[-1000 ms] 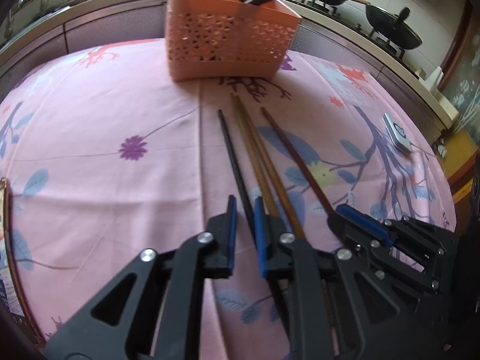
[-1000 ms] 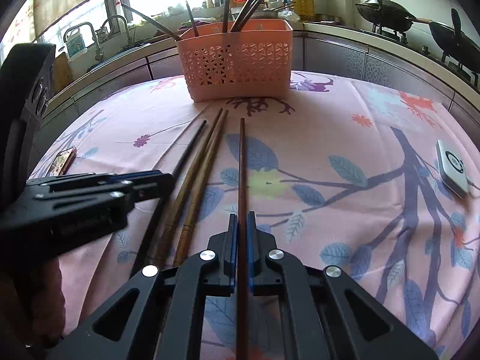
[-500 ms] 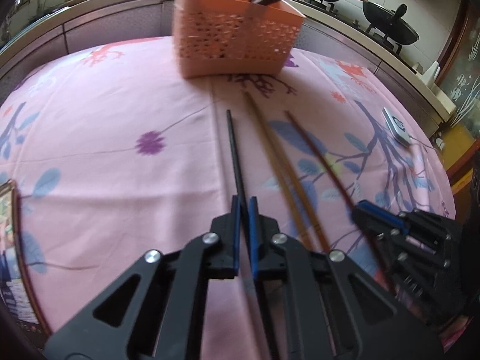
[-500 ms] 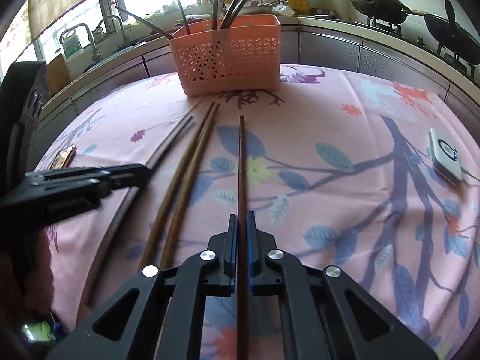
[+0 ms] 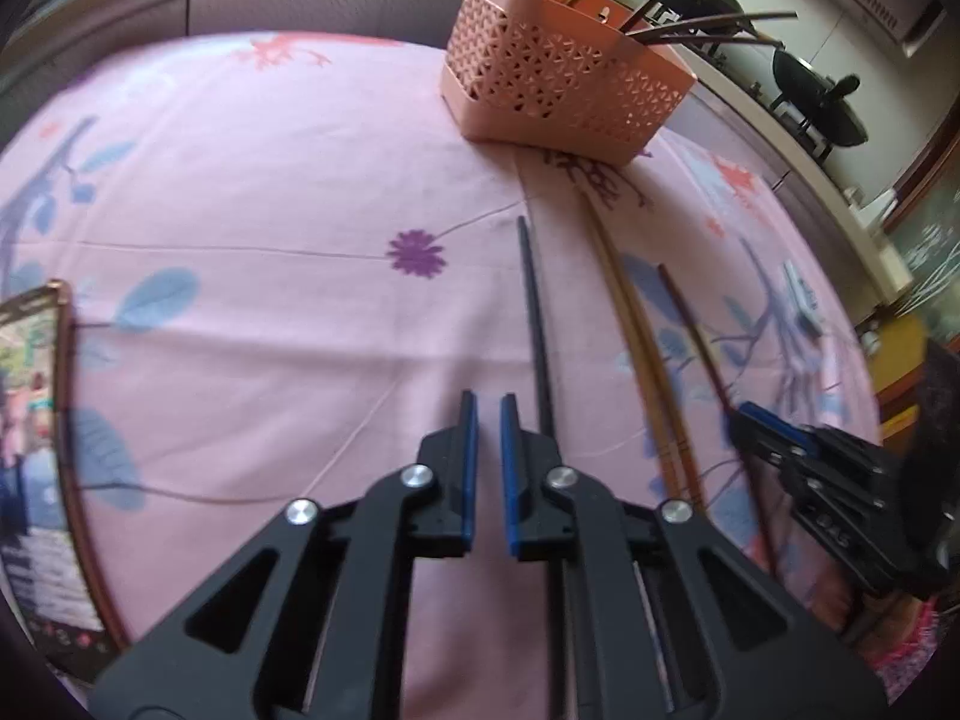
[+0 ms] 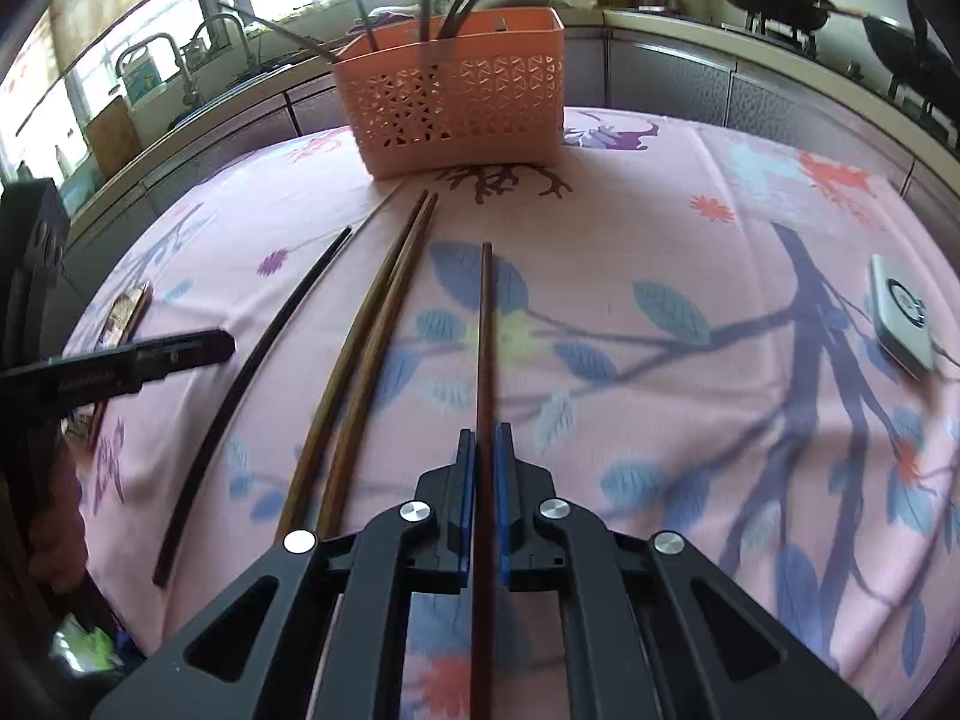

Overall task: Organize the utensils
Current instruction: 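Lift both held chopsticks and carry them down into the orange basket, then lower the left gripper to the dark chopstick and grasp it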

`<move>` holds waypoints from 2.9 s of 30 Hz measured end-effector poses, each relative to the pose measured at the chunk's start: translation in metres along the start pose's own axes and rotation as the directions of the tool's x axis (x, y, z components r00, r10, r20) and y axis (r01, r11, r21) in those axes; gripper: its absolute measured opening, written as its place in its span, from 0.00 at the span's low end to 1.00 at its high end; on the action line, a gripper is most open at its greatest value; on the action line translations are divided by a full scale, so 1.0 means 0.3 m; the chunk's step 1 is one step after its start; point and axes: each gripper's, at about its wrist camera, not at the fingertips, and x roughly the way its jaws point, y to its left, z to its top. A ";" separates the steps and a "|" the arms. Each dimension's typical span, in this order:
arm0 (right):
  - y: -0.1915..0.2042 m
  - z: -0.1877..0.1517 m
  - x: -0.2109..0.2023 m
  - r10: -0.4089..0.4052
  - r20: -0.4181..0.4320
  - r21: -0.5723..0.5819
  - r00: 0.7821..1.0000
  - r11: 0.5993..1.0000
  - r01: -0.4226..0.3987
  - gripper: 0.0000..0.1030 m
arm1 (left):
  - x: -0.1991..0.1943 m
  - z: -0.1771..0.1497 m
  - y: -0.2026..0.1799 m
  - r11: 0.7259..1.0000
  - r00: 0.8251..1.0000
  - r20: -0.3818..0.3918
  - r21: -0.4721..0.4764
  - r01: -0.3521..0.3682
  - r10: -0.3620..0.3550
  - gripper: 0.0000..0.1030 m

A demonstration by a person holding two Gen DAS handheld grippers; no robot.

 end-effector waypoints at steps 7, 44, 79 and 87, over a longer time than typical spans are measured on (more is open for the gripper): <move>-0.035 0.121 0.069 0.038 -0.034 0.032 0.999 0.999 -0.037 0.00 | 0.017 0.081 -0.004 0.997 0.997 0.014 -0.034 0.073 -0.072 0.36; 0.121 0.370 -0.456 0.168 0.514 -0.162 0.841 0.982 -0.097 0.00 | -0.414 0.242 -0.187 0.970 0.911 0.372 0.225 0.098 -0.178 0.03; -0.123 0.437 -0.530 0.152 0.633 -0.004 0.759 0.981 -0.193 0.00 | 0.157 0.220 -0.229 0.957 0.986 -0.106 0.274 -0.098 0.132 0.16; -0.126 0.436 -0.528 0.163 0.638 -0.003 0.752 0.978 -0.210 0.00 | 0.210 0.275 -0.191 0.939 0.967 -0.069 0.264 -0.220 0.246 0.16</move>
